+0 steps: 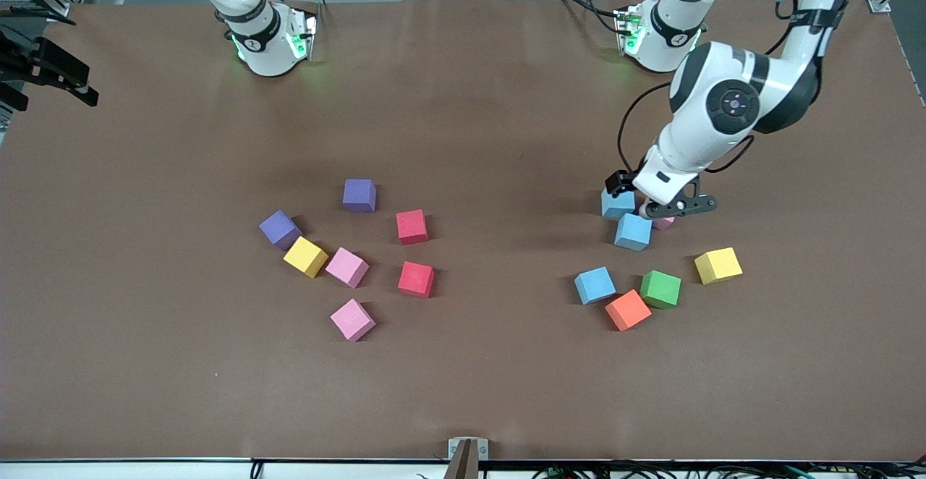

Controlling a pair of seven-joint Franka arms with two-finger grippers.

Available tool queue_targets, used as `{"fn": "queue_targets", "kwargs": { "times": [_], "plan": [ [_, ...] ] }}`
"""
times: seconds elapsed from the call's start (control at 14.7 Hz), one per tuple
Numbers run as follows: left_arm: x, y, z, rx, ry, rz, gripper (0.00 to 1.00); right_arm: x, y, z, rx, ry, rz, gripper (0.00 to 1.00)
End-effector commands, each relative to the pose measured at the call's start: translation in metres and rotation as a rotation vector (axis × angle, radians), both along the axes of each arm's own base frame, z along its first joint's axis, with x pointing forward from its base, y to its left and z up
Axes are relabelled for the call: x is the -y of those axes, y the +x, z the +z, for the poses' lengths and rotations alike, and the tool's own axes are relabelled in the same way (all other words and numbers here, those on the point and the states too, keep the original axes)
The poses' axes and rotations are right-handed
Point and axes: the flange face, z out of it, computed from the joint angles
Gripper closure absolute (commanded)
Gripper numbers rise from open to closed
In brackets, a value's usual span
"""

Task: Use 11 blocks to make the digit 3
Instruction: 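Reach the left gripper down and grasp a light blue cube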

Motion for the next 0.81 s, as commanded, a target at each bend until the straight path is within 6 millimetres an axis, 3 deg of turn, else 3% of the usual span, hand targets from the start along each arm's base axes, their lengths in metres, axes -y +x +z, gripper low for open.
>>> {"fn": "queue_targets", "kwargs": {
  "times": [0.0, 0.75],
  "plan": [
    [-0.005, -0.018, -0.023, 0.032, 0.004, 0.021, 0.00, 0.000, -0.003, 0.000, 0.005, 0.019, -0.016, 0.00],
    [0.001, -0.033, -0.111, 0.004, 0.049, -0.025, 0.00, -0.001, -0.004, 0.000, -0.001, 0.029, -0.036, 0.00]
  ]
}}
